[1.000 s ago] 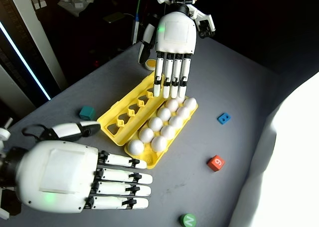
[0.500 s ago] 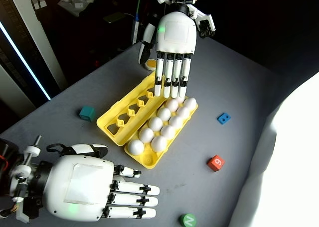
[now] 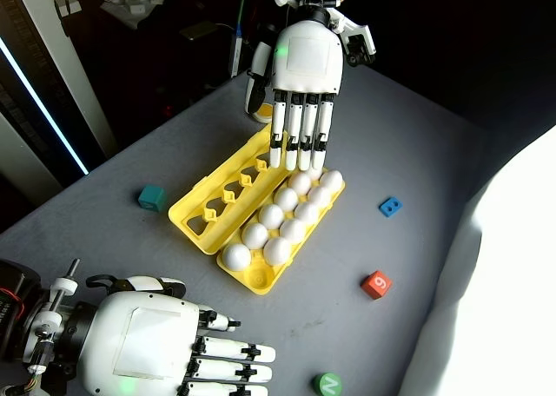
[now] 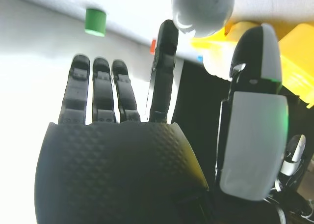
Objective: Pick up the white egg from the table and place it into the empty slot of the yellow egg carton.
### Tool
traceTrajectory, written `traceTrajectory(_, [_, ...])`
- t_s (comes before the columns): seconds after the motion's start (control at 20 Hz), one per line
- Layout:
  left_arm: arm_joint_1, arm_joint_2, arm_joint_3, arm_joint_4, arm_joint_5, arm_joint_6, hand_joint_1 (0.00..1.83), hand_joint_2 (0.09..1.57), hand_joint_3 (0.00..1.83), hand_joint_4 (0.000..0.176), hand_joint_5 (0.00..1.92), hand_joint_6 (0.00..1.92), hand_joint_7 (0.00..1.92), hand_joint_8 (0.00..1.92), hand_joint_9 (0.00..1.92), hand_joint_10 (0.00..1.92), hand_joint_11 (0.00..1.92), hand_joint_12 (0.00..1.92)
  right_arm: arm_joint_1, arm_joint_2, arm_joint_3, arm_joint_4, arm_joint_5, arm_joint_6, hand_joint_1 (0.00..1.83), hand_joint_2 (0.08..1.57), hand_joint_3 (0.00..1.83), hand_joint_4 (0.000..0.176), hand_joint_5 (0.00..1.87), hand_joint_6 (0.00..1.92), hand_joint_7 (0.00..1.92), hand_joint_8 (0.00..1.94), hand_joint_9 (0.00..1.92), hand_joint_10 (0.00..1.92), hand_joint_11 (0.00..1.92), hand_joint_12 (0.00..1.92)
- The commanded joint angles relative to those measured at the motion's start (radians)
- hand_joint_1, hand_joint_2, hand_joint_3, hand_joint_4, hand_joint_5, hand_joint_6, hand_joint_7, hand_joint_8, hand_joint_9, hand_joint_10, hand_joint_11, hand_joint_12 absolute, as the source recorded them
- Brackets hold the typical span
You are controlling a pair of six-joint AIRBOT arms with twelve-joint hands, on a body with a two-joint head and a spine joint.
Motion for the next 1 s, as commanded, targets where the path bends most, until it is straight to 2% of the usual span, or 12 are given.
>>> traceTrajectory(0.0, [-0.012,0.002,0.000,-0.038,0.030,0.003,0.12,1.31,0.00,0.000,0.18,0.01,0.17,0.01,0.16,0.01,0.00,0.35,0.004,0.004,0.010,-0.002,0.107,0.002,0.76,0.84,0.00,0.116,0.70,0.00,0.00,0.00,0.00,0.00,0.00,0.00])
traceTrajectory(0.05, [-0.012,0.002,0.000,-0.038,0.030,0.003,0.12,1.31,0.00,0.000,0.18,0.01,0.18,0.01,0.17,0.01,0.00,0.41,0.003,0.003,0.012,-0.002,0.108,0.003,0.77,0.85,0.00,0.101,0.71,0.00,0.00,0.00,0.00,0.00,0.00,0.00])
traceTrajectory(0.15, [-0.012,0.002,0.000,-0.038,0.030,0.003,0.12,1.30,0.00,0.000,0.19,0.01,0.19,0.01,0.18,0.01,0.00,0.48,0.001,0.002,0.018,-0.002,0.110,0.003,0.79,0.85,0.00,0.090,0.75,0.02,0.00,0.00,0.00,0.00,0.00,0.00])
traceTrajectory(0.2, [-0.012,0.002,0.000,-0.038,0.030,0.003,0.12,1.31,0.00,0.000,0.20,0.01,0.20,0.01,0.18,0.01,0.00,0.49,-0.001,0.001,0.021,-0.002,0.111,0.003,0.76,0.85,0.00,0.107,0.73,0.01,0.00,0.00,0.00,0.00,0.00,0.00])
traceTrajectory(0.3, [-0.012,0.001,0.000,-0.038,0.030,0.003,0.12,1.31,0.00,0.000,0.19,0.00,0.18,0.00,0.16,0.00,0.00,0.42,-0.004,-0.002,0.023,-0.002,0.113,0.004,0.74,0.86,0.00,0.116,0.73,0.01,0.00,0.00,0.00,0.00,0.00,0.00])
traceTrajectory(0.55, [-0.012,0.001,-0.001,-0.038,0.030,0.003,0.14,1.30,0.00,0.000,0.19,0.00,0.19,0.00,0.17,0.00,0.00,0.43,-0.002,-0.016,0.026,-0.002,0.123,0.004,0.79,0.86,0.00,0.085,0.80,0.02,0.00,0.00,0.00,0.00,0.00,0.00])
traceTrajectory(0.6, [-0.012,0.001,-0.001,-0.038,0.030,0.003,0.13,1.30,0.00,0.000,0.19,0.00,0.19,0.00,0.17,0.00,0.00,0.41,-0.002,-0.019,0.028,-0.002,0.124,0.004,0.78,0.87,0.01,0.086,0.78,0.01,0.00,0.00,0.00,0.00,0.00,0.00])
traceTrajectory(0.65, [-0.012,0.001,-0.001,-0.038,0.030,0.003,0.10,1.31,0.00,0.000,0.18,0.00,0.17,0.00,0.14,0.00,0.00,0.35,-0.002,-0.020,0.031,-0.002,0.124,0.004,0.77,0.89,0.01,0.103,0.76,0.00,0.00,0.00,0.00,0.00,0.00,0.00])
traceTrajectory(0.75, [-0.012,0.001,-0.001,-0.038,0.029,0.003,0.15,1.30,0.00,0.000,0.21,0.01,0.20,0.01,0.18,0.01,0.00,0.47,-0.002,-0.023,0.035,0.001,0.126,0.005,0.78,0.91,0.01,0.100,0.72,0.00,0.10,0.01,0.00,0.00,0.00,0.00])
traceTrajectory(0.8, [-0.012,0.001,-0.001,-0.038,0.029,0.003,0.12,1.31,0.00,0.000,0.17,0.00,0.17,0.00,0.14,0.01,0.00,0.37,-0.001,-0.026,0.037,0.005,0.127,0.005,0.87,0.94,0.01,0.062,0.75,0.01,0.35,0.03,0.07,0.01,0.00,0.00])
traceTrajectory(0.85, [-0.012,0.001,-0.001,-0.038,0.029,0.003,0.10,1.32,0.00,0.000,0.17,0.00,0.17,0.00,0.14,0.01,0.00,0.36,-0.001,-0.027,0.038,0.005,0.128,0.005,0.91,0.98,0.01,0.046,0.76,0.00,0.45,0.02,0.08,0.01,0.00,0.00])
traceTrajectory(0.95, [-0.012,0.002,-0.001,-0.038,0.029,0.003,0.10,1.32,0.00,0.000,0.16,0.00,0.16,0.00,0.14,0.00,0.00,0.32,0.001,-0.029,0.042,0.009,0.128,0.005,0.92,0.98,0.00,0.032,0.85,0.03,0.54,0.01,0.11,0.01,0.00,0.00])
